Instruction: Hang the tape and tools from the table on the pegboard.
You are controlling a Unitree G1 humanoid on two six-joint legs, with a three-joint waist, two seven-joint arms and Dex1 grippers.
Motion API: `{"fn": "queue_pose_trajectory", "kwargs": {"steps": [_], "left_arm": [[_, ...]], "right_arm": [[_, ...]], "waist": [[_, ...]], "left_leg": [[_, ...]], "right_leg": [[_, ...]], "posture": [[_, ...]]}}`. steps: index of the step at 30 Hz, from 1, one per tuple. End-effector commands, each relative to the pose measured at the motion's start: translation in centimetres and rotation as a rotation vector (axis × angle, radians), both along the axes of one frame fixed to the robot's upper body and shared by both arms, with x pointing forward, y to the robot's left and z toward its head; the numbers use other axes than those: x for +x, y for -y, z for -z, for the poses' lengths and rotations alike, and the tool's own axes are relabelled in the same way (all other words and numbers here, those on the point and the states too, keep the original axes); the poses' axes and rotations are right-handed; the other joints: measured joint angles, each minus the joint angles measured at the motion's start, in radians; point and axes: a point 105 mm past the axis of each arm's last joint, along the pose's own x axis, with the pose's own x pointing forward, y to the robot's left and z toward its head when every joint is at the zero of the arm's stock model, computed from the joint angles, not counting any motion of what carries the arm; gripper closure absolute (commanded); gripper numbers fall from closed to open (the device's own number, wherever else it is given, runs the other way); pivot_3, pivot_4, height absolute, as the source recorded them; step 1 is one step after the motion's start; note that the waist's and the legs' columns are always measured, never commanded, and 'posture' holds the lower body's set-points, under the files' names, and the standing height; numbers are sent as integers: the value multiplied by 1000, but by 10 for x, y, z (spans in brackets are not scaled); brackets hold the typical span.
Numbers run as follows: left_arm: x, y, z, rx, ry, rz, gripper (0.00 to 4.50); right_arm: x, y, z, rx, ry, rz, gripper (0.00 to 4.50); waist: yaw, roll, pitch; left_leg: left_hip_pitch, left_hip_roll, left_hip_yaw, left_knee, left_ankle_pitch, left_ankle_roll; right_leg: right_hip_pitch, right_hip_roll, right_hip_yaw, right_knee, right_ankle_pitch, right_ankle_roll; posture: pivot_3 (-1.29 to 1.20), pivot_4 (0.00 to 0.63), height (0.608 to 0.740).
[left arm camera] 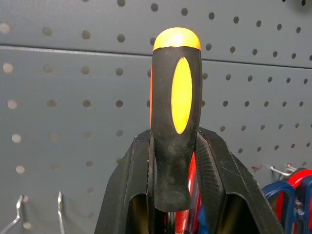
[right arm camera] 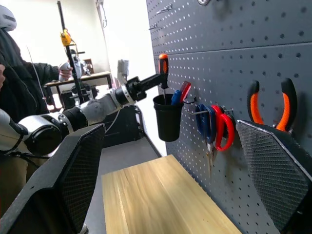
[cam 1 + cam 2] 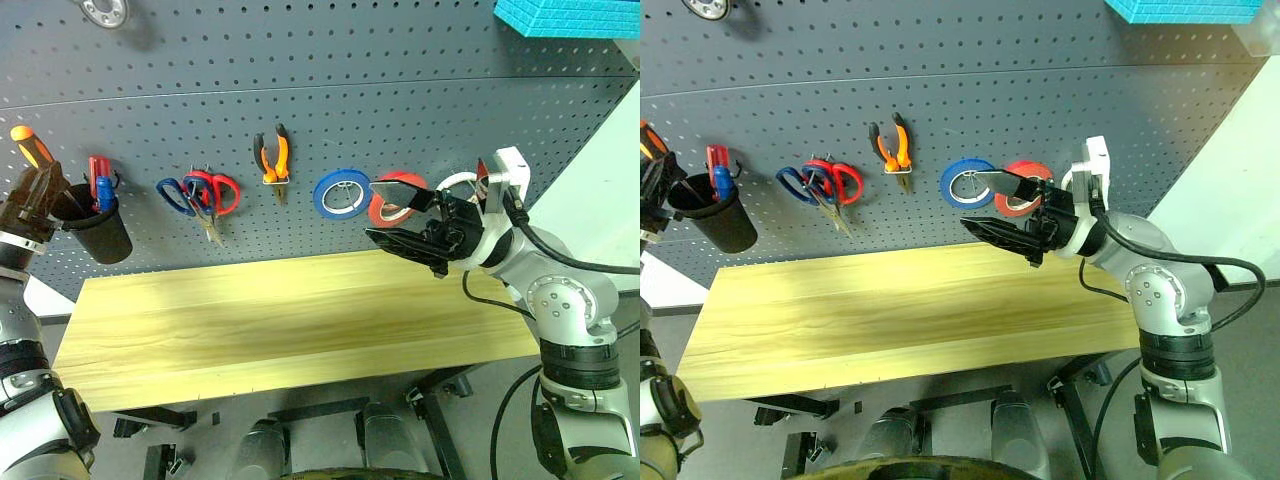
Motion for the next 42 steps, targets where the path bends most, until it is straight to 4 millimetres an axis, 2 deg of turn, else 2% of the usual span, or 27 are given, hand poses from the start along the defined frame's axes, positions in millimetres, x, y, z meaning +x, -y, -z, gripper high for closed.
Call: {"fn": "queue_pose_trajectory", "kwargs": {"steps": [1, 9, 15, 20, 35, 37, 38, 42], "left_arm": [[3, 4, -12, 23, 37, -3, 3693], [11, 13, -5, 13, 14, 7, 3693], [14, 20, -2, 8, 12, 18, 3693], [15, 22, -1, 2, 15, 21, 3693], [15, 24, -1, -22, 20, 30, 3693], [15, 24, -1, -32, 18, 36, 2949], [14, 25, -1, -43, 19, 47, 2742], [12, 23, -1, -50, 23, 47, 1415]], "right_arm": [[-9, -1, -17, 46, 95, -10, 0], [-6, -6, -12, 27, 160, 41, 0], [2, -15, 12, 11, 148, 103, 0], [6, -15, 23, 53, 120, 115, 0], [5, -22, 33, 126, 122, 116, 0], [5, -22, 34, 123, 121, 116, 0], [5, -22, 34, 122, 121, 115, 0], [5, -22, 35, 118, 120, 113, 0]], "waist": [[0, 0, -1], [0, -1, -9], [0, 0, -20], [0, -1, -22], [0, 1, -26], [0, 1, -27], [0, 1, -27], [0, 1, -28]], "left_leg": [[1, 0, 0, 0, 0, 0], [1, 0, 0, 1, 0, 0], [2, 0, 0, 0, 0, 0], [3, 0, 0, 1, 0, -1], [4, 0, -1, 1, 0, -1], [4, 0, -1, 1, 0, -1], [4, 0, 0, 1, 0, -1], [4, 0, -1, 0, 0, -1]], "right_leg": [[1, 0, 0, 0, 0, 0], [1, 0, 0, 0, 1, 0], [1, 0, 0, 0, 1, 0], [2, 1, 1, 0, 1, 0], [3, 1, 1, 0, 1, 0], [3, 1, 1, 0, 1, 0], [3, 1, 1, 0, 1, 0], [4, 1, 1, 0, 1, 0]], "posture": [[-54, 28, 738], [-52, 23, 738], [-50, 16, 738], [-49, 16, 738], [-47, 14, 738], [-47, 14, 738], [-46, 14, 738], [-45, 16, 738]]}}
